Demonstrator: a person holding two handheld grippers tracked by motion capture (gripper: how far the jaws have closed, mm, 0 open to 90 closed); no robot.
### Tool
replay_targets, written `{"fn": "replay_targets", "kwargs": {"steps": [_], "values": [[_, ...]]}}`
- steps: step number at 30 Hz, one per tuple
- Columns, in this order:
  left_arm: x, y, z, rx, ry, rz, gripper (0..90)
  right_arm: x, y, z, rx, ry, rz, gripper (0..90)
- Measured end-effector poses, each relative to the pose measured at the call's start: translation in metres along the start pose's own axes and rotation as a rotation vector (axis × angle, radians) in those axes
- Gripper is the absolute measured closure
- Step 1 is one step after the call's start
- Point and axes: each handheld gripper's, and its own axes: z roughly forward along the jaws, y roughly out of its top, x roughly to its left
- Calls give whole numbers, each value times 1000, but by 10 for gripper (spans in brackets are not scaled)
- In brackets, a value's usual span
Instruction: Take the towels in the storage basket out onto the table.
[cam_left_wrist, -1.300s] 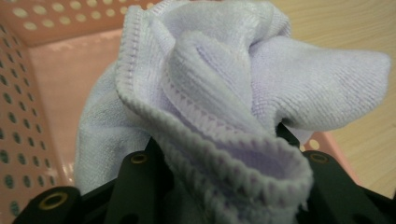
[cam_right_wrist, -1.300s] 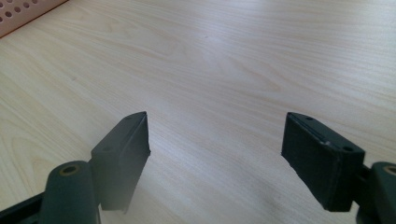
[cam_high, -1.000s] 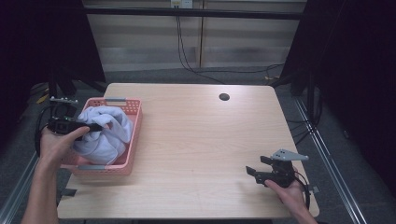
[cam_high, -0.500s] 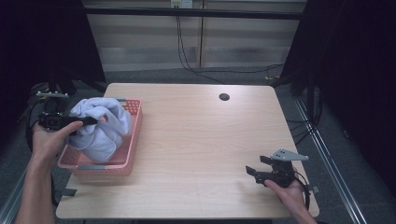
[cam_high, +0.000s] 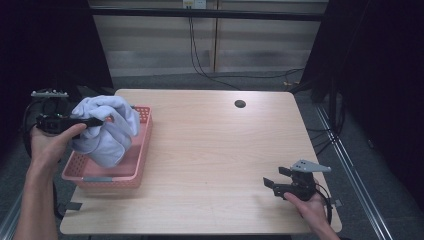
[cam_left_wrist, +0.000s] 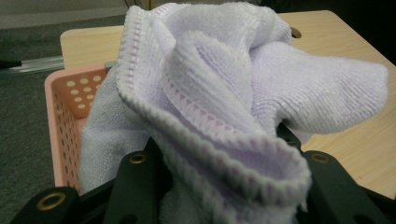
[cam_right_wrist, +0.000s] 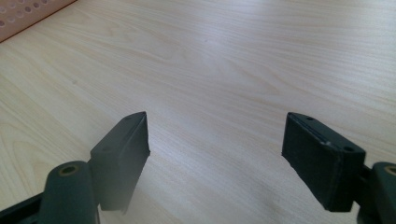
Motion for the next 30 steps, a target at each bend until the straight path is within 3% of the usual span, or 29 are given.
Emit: {"fn": "replay_targets", "kwargs": {"steps": [8,11,14,16,20,28,30], "values": [[-12,15,-10,-15,-7,25,565,0,0,-1,-2,1,0,228],[-17,24,-12,26,19,40,567,-1,0,-1,-3,1,-5,227],[-19,29,-13,30,-8,38,568,-1,0,-1,-4,2,-2,227],[-21,31,-15,14,-64,23,568,-1,0,-1,-3,1,-1,227],[-27,34,-13,13,-74,35,568,-1,0,-1,-2,6,-1,227],[-52,46,-2,21,-110,81,567,-1,0,-1,-1,8,-1,227],[-64,51,2,9,-135,92,567,-1,0,-1,0,6,-2,228]]}}
